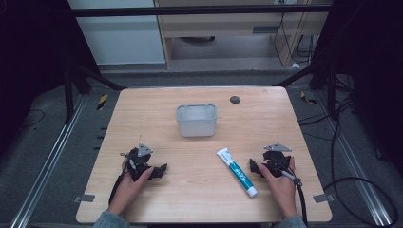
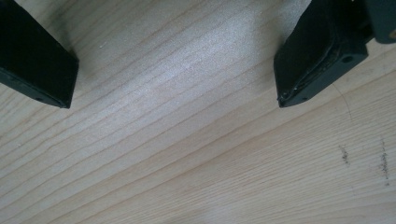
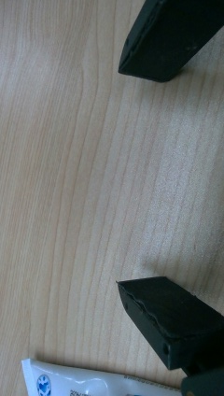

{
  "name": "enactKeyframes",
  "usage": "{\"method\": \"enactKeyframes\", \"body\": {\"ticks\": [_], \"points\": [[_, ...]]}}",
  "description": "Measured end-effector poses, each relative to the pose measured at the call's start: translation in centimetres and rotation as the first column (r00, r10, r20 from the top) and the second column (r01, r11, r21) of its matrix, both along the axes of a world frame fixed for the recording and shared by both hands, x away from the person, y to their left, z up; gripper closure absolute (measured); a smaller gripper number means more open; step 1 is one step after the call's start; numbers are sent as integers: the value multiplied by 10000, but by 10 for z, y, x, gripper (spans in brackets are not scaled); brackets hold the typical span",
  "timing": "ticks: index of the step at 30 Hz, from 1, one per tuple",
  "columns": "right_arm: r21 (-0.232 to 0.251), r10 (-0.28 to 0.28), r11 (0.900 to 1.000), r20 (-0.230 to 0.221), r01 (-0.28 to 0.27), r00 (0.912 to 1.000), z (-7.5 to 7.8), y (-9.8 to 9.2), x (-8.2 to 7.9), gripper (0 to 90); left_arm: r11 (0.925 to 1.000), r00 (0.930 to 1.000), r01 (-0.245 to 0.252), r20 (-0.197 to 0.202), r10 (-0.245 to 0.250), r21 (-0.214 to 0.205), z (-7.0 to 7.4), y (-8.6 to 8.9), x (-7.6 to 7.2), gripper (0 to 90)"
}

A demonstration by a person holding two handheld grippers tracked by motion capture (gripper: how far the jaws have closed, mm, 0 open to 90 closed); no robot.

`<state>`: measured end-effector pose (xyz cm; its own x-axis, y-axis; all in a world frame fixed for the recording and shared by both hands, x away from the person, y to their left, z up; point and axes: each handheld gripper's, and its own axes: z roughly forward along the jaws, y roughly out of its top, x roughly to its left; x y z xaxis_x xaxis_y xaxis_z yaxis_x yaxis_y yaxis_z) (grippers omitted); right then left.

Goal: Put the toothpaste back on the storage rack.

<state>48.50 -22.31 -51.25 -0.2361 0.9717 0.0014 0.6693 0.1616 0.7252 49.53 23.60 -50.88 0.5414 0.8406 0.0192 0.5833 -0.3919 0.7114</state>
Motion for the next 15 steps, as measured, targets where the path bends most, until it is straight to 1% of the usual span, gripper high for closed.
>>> {"method": "enactKeyframes", "body": {"ticks": [7, 8, 9, 10, 11, 15], "points": [[9, 13, 10000, -11, -13, 10000, 0, 0, -2, 7, 10000, 10000, -3, 1, 3, 0, 0, 0, 0, 0], [24, 94, 10000, 0, -94, 10000, 0, -1, -2, 29, 10000, 10000, -1, 3, 1, -1, 0, 0, 0, 0], [23, 56, 10000, -5, -56, 10000, 1, -1, -2, 72, 10000, 10000, -4, 1, 4, 1, 0, 0, 0, 0], [17, 163, 9999, 34, -163, 9999, 3, -1, -3, 101, 10000, 10000, -4, 4, 4, 1, 0, 0, 0, 0], [6, 344, 9994, -41, -344, 9994, 6, 0, -4, 94, 10000, 10000, -2, -1, 2, -2, 0, 0, 0, 0], [-552, 1082, 9927, 205, -1069, 9939, 29, 12, -17, 129, 10000, 10000, -8, 3, 8, -1, 0, 0, 0, 0]]}}
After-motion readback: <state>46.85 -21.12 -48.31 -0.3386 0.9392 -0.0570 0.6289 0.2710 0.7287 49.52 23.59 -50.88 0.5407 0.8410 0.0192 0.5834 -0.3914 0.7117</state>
